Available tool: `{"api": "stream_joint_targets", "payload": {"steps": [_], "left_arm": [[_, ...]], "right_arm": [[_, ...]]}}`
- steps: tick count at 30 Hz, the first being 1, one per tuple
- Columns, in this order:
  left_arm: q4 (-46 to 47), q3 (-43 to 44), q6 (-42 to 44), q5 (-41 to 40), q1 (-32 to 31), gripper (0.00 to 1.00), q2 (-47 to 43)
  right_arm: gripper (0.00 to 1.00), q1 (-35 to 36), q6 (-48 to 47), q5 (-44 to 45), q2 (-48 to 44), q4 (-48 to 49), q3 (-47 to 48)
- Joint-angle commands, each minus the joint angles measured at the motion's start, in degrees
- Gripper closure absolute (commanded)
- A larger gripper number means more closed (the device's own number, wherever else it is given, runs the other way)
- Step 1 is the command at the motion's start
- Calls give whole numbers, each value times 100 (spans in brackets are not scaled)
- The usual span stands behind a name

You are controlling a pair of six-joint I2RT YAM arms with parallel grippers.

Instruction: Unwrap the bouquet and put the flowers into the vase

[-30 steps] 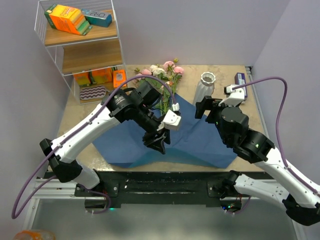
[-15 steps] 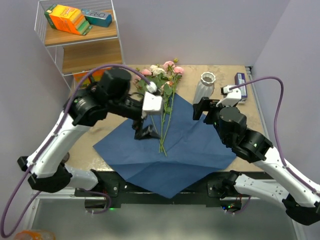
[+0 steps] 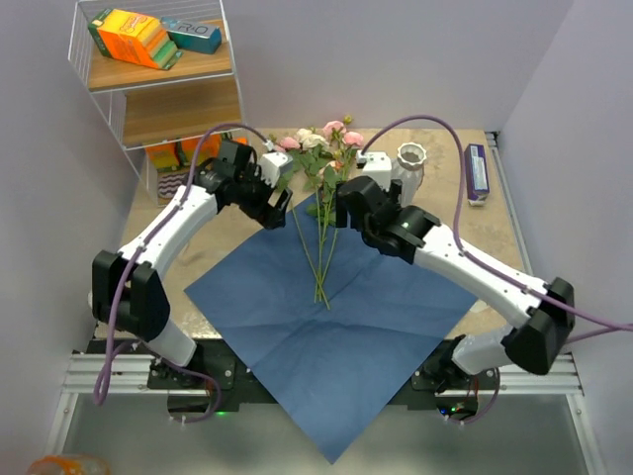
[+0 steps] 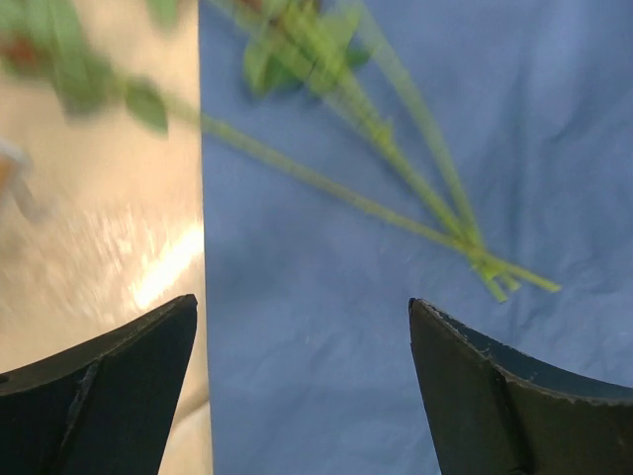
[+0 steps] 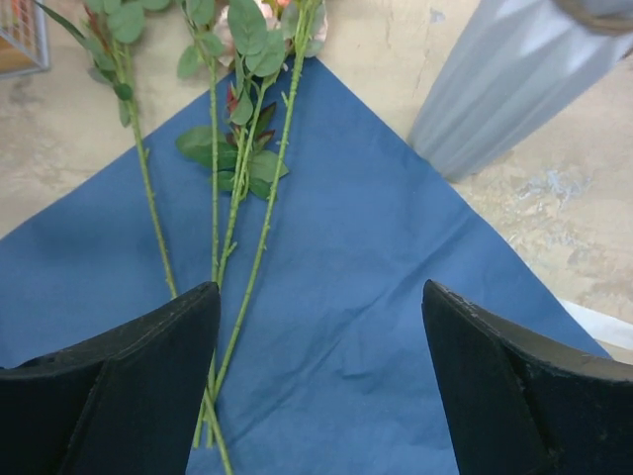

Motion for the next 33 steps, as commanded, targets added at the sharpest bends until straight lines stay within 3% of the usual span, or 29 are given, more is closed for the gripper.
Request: {"api": "stream_joint_targets", "payload": {"steps": [1,13,19,33], "left_arm": [[510,-511,-179,-297,321,9,19],[792,-1241,5,-412,682,11,-218],[590,-1258,137,-306,778,12,-411],[432,-1355,409,-95,831,12,-666]], "right_arm": [[17,-80,155,237,525,484,322],[34,-573,269,246,2721,1680,647],[41,-600,260,281,3249,2147,541],[51,-696,366,369,4322,2191,1192]]}}
